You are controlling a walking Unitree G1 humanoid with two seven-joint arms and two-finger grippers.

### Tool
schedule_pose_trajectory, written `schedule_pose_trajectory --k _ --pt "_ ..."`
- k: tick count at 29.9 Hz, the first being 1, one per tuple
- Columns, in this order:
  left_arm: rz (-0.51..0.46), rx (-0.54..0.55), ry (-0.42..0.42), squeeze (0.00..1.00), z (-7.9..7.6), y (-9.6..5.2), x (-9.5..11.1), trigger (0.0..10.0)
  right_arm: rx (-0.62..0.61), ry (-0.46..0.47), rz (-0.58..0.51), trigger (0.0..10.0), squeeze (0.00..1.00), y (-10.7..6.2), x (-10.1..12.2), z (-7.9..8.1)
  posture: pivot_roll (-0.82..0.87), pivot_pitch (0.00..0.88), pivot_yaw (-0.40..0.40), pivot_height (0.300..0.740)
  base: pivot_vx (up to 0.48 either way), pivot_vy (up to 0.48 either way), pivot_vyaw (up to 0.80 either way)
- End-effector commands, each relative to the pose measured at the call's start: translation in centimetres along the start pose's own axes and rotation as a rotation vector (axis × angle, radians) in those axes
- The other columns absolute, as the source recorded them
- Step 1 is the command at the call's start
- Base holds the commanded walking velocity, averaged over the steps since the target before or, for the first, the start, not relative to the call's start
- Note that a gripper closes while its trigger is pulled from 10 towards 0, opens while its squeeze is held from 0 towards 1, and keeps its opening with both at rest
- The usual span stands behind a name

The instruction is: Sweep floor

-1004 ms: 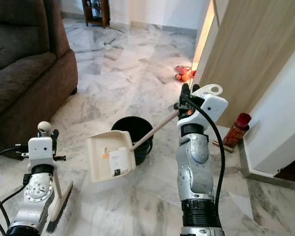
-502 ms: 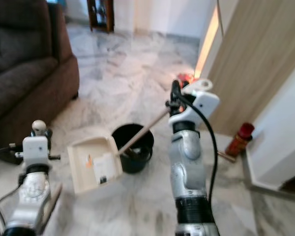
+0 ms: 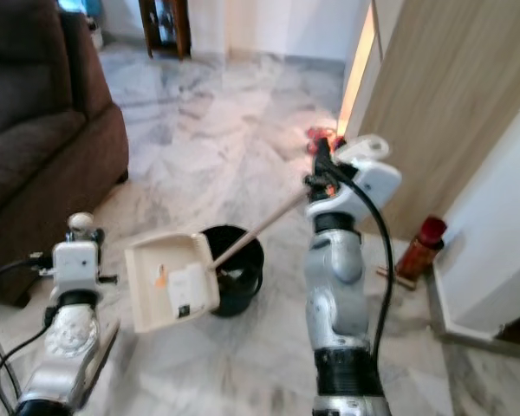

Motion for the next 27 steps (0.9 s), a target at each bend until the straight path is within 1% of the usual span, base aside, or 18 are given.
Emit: schedule_pose_trajectory --k 1,27 --pt "-0.052 0.019 0.012 0.0 0.77 0.41 1.08 10.0 0.037 0.035 -0.087 10.0 0.0 0.49 1.98 1.61 0.12 0.0 -0.031 0.74 0.3 0.0 0.0" --pt "-0.063 0.03 0.013 0.0 1.01 0.6 1.32 10.0 0.051 0.062 -0.106 10.0 0.0 0.39 2.32 2.02 0.12 0.0 -0.03 0.74 0.299 0.0 0.0"
Point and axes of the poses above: a point about 5 cm out from each wrist's last joint towards the gripper, its own y axis pointing out of the wrist towards the gripper, its own x axis along the axis of the wrist's last joint, z = x × y, the point moved 4 cm from there along y, pointing out of the wrist towards the gripper, and after that the axes turned 2 degrees about -y, right-handed, at the moved point
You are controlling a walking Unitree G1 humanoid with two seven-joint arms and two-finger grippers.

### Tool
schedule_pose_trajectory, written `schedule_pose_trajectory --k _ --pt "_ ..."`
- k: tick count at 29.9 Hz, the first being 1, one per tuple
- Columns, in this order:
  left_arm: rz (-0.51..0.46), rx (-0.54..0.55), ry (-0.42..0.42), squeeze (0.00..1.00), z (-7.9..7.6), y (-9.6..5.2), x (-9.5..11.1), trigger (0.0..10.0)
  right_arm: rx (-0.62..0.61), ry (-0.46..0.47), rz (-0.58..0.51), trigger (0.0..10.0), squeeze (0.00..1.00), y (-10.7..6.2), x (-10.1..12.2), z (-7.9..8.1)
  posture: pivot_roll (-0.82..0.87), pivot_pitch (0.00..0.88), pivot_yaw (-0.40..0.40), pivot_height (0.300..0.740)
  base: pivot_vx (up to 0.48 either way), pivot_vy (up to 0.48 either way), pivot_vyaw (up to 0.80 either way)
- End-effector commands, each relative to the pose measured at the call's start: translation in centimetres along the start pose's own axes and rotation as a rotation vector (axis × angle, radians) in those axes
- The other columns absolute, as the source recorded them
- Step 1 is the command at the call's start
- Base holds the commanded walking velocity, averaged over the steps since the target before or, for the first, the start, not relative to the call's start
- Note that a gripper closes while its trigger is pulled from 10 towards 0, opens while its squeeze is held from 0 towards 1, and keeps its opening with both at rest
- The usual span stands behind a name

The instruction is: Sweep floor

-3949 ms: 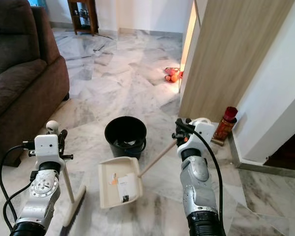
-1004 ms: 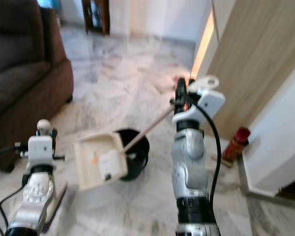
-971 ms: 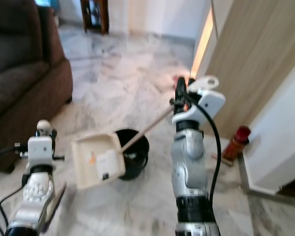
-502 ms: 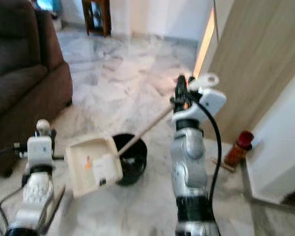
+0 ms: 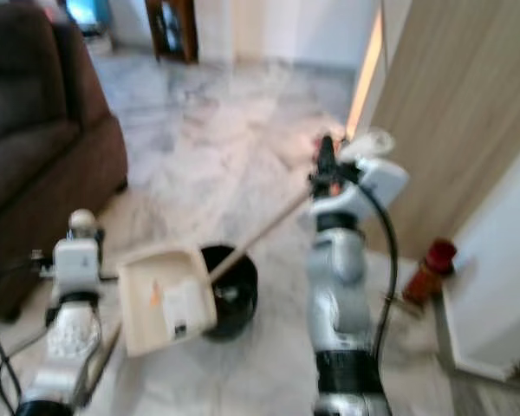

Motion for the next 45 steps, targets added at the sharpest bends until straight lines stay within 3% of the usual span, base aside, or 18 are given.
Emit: schedule_pose_trajectory --k 1,21,45 --pt "-0.06 0.018 0.007 0.0 0.7 0.5 1.3 10.0 0.043 0.038 -0.088 10.0 0.0 0.5 2.0 1.7 0.12 0.0 -0.03 0.74 0.304 0.0 0.0" --pt "-0.064 0.023 0.006 0.0 0.7 0.5 1.4 10.0 0.066 0.068 -0.169 10.0 0.0 1.0 4.3 2.6 0.12 0.0 -0.035 0.74 0.304 0.0 0.0" --pt "-0.067 0.026 0.004 0.0 0.7 0.4 1.4 10.0 0.086 0.088 -0.153 10.0 0.0 0.7 4.1 3.4 0.13 0.0 -0.038 0.74 0.305 0.0 0.0"
Point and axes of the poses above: a point about 5 cm out from each wrist's last joint towards the gripper, its own y axis pointing out of the wrist towards the gripper, its own x axis along the axis of the wrist's last joint, z = x × y, the point moved 4 cm from there along y, pointing out of the wrist towards the gripper, and after that the axes turned 2 degrees about -y, right-handed, at the moved point
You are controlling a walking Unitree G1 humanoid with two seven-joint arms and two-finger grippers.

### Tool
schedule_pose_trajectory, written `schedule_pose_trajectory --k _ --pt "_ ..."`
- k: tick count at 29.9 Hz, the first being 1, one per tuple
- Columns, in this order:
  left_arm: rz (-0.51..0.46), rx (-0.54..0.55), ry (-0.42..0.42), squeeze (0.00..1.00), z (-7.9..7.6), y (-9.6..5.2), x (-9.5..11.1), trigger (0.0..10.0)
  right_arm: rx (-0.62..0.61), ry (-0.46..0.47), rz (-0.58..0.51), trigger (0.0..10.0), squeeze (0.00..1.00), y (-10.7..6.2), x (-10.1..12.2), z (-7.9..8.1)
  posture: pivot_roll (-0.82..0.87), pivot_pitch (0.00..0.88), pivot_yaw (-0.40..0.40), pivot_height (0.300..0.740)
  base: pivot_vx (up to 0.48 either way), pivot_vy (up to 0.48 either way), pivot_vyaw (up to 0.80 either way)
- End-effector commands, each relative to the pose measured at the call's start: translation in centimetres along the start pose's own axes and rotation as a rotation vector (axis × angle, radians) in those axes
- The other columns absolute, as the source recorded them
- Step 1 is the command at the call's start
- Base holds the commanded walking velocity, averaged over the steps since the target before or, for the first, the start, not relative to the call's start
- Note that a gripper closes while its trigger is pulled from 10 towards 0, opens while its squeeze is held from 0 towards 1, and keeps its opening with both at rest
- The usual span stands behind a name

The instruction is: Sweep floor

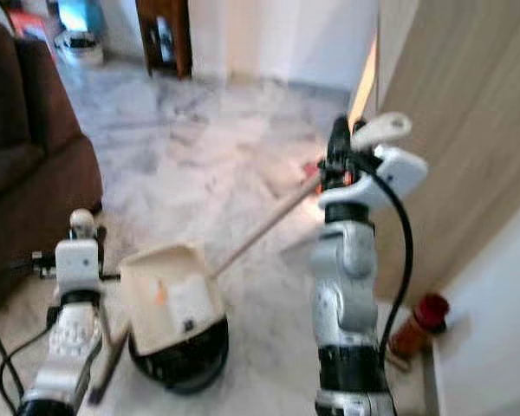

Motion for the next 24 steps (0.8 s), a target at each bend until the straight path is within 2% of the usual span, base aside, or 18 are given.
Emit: schedule_pose_trajectory --k 1,10,12,13,14,24 --pt "-0.065 -0.001 0.002 0.0 0.0 0.6 1.5 10.0 0.017 0.049 -0.073 10.0 0.0 0.5 1.9 0.8 0.13 0.0 -0.038 0.74 0.251 0.0 0.0" --pt "-0.064 -0.013 -0.007 0.0 -0.3 0.4 1.4 10.0 0.083 0.005 -0.07 10.0 0.0 -0.1 1.5 2.7 0.12 0.0 -0.036 0.74 0.0 0.0 0.0" --pt "-0.063 -0.017 -0.01 0.0 -0.4 0.4 1.4 10.0 0.113 0.004 -0.074 10.0 0.0 -0.3 1.4 3.7 0.11 0.0 -0.036 0.74 0.0 0.0 0.0" --pt "-0.063 -0.017 -0.01 0.0 -0.4 0.4 1.4 10.0 0.113 0.004 -0.074 10.0 0.0 -0.3 1.4 3.7 0.11 0.0 -0.036 0.74 0.0 0.0 0.0" --pt "-0.064 -0.019 -0.011 0.0 -0.5 0.4 1.4 10.0 0.156 -0.016 -0.088 10.0 0.0 -0.6 1.5 5.0 0.12 0.0 -0.037 0.74 0.0 0.0 0.0" --pt "-0.068 -0.019 -0.014 0.0 -0.6 0.3 1.4 10.0 0.305 -0.025 -0.122 10.0 0.0 -2.2 1.5 9.4 0.12 0.0 -0.042 0.74 0.0 0.0 0.0"
Point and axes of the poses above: a point about 5 cm out from each wrist's last joint towards the gripper, its own y axis pointing out of the wrist towards the gripper, its own x axis along the axis of the wrist's last joint, z = x × y, the point moved 4 cm from there along y, pointing out of the wrist towards the gripper, and after that the axes turned 2 degrees about -y, right-handed, at the moved point
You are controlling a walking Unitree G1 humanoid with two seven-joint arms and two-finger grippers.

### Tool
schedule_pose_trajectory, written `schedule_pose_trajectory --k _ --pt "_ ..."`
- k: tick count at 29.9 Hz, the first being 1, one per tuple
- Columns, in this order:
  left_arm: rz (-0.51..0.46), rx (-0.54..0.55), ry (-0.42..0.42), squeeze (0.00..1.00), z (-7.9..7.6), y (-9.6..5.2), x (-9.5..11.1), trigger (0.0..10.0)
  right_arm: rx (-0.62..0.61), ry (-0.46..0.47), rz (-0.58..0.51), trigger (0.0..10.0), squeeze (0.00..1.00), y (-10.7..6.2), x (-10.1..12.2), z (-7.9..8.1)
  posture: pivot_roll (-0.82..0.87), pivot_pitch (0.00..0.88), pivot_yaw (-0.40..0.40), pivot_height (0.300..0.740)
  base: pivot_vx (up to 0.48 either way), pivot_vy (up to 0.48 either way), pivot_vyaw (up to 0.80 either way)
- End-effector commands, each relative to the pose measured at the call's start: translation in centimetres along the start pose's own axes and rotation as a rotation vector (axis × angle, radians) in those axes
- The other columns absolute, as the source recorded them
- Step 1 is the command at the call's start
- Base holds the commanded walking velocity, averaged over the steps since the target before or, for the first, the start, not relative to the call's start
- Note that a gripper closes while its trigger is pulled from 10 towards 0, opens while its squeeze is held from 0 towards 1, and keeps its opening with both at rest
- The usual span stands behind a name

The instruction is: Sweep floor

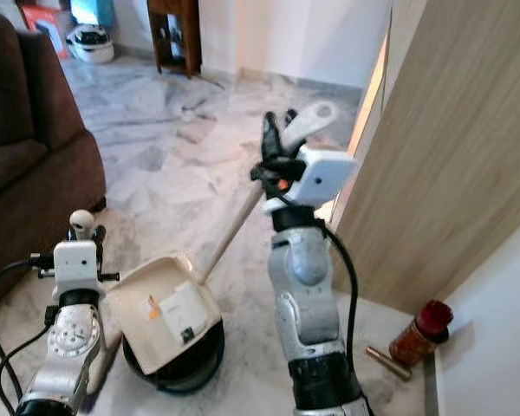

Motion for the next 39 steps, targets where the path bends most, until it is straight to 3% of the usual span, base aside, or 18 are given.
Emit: schedule_pose_trajectory --k 1,8,16,34,39 --pt "-0.059 -0.004 -0.005 0.0 -0.1 0.4 1.2 10.0 0.019 0.041 -0.129 10.0 0.0 0.4 2.8 1.6 0.12 0.0 -0.043 0.74 0.0 0.0 0.0" --pt "-0.063 -0.004 -0.004 0.0 0.0 0.4 1.3 10.0 0.077 0.055 -0.162 10.0 0.0 0.1 3.4 3.7 0.13 0.0 -0.043 0.74 0.0 0.0 0.0" --pt "-0.065 -0.003 -0.001 0.0 0.2 0.5 1.4 10.0 0.257 0.033 -0.216 10.0 0.0 -1.5 4.0 8.3 0.13 0.0 -0.042 0.74 0.0 0.0 0.0" --pt "-0.069 0.0 -0.001 0.0 0.3 0.5 1.5 10.0 0.431 -0.121 -0.343 10.0 0.0 -3.5 5.1 11.9 0.14 0.0 -0.042 0.74 0.0 0.0 0.0" --pt "-0.069 0.0 -0.001 0.0 0.3 0.5 1.5 10.0 0.451 -0.096 -0.352 10.0 0.0 -3.9 5.4 12.4 0.14 0.0 -0.042 0.74 0.0 0.0 0.0"
Point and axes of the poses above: a point about 5 cm out from each wrist's last joint towards the gripper, its own y axis pointing out of the wrist towards the gripper, its own x axis along the axis of the wrist's last joint, z = x × y, the point moved 4 cm from there along y, pointing out of the wrist towards the gripper, and after that the axes turned 2 degrees about -y, right-handed, at the moved point
